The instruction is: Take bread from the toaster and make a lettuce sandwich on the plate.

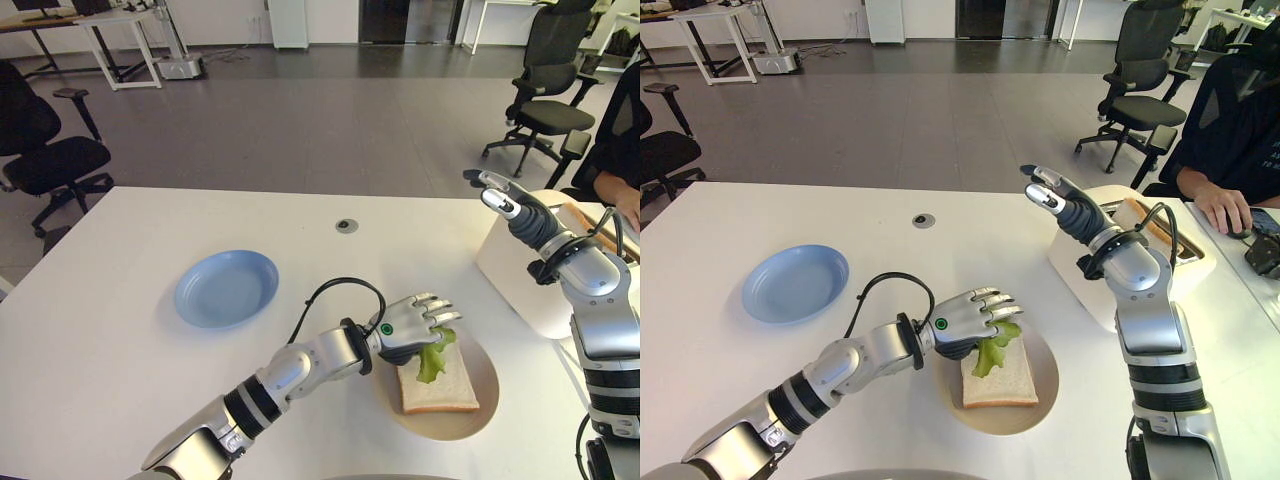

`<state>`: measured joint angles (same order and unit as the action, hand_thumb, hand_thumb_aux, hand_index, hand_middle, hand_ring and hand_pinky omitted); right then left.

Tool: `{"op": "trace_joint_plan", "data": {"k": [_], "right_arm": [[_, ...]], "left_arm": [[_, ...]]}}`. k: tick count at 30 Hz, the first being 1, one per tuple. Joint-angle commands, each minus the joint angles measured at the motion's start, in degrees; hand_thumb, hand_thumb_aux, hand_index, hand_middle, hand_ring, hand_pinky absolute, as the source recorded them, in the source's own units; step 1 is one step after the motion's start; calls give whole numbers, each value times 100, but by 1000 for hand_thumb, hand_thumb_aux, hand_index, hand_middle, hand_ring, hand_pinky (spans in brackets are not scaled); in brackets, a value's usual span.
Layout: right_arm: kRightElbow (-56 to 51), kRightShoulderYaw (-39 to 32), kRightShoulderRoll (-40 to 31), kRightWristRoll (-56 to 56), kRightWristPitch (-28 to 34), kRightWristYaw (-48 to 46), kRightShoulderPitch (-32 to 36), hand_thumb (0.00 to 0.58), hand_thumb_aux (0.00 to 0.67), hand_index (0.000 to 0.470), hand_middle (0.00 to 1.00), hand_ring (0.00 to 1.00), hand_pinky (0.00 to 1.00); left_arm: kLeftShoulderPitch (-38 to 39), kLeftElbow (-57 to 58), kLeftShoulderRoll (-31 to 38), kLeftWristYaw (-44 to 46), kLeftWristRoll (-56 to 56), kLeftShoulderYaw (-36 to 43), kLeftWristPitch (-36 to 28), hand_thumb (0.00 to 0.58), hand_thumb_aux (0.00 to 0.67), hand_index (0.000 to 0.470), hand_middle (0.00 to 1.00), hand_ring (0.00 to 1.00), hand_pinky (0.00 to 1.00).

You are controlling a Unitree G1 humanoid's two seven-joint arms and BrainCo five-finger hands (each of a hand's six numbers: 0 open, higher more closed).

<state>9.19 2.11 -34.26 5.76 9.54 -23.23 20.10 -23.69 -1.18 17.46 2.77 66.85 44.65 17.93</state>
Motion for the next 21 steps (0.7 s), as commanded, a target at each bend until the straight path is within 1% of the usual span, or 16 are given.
{"op": "trace_joint_plan", "data": {"k": [1,5,10,18,19,20,21], "right_arm": [[-6,-61,4,76,34,-35,-63,0,0,0,0,0,0],[-25,-53,-2,86,41,-21,-42,0,0,0,0,0,0],[-43,-64,18,100,40,-25,-18,0,0,0,0,0,0],[-59,-64,34,111,30,-40,21,0,0,0,0,0,0],[-64,-62,33,107,24,-45,21,0,0,0,0,0,0],[-68,-62,33,103,20,-49,23,0,0,0,0,0,0],[-73,-66,36,104,17,-50,29,0,0,0,0,0,0]], "left_arm": [[-109,-52,-107,-378,87,18,181,580,670,470,0,0,0],[24,160,-229,-384,-280,64,409,580,670,470,0,0,0],[261,446,-238,125,-708,114,479,580,670,470,0,0,0],[252,733,-101,428,-549,139,381,580,667,468,0,0,0],[273,743,-91,440,-550,143,373,570,583,409,0,0,0],[288,739,-84,436,-534,151,357,496,415,291,0,0,0],[295,736,-80,427,-513,156,336,301,205,144,0,0,0]]}}
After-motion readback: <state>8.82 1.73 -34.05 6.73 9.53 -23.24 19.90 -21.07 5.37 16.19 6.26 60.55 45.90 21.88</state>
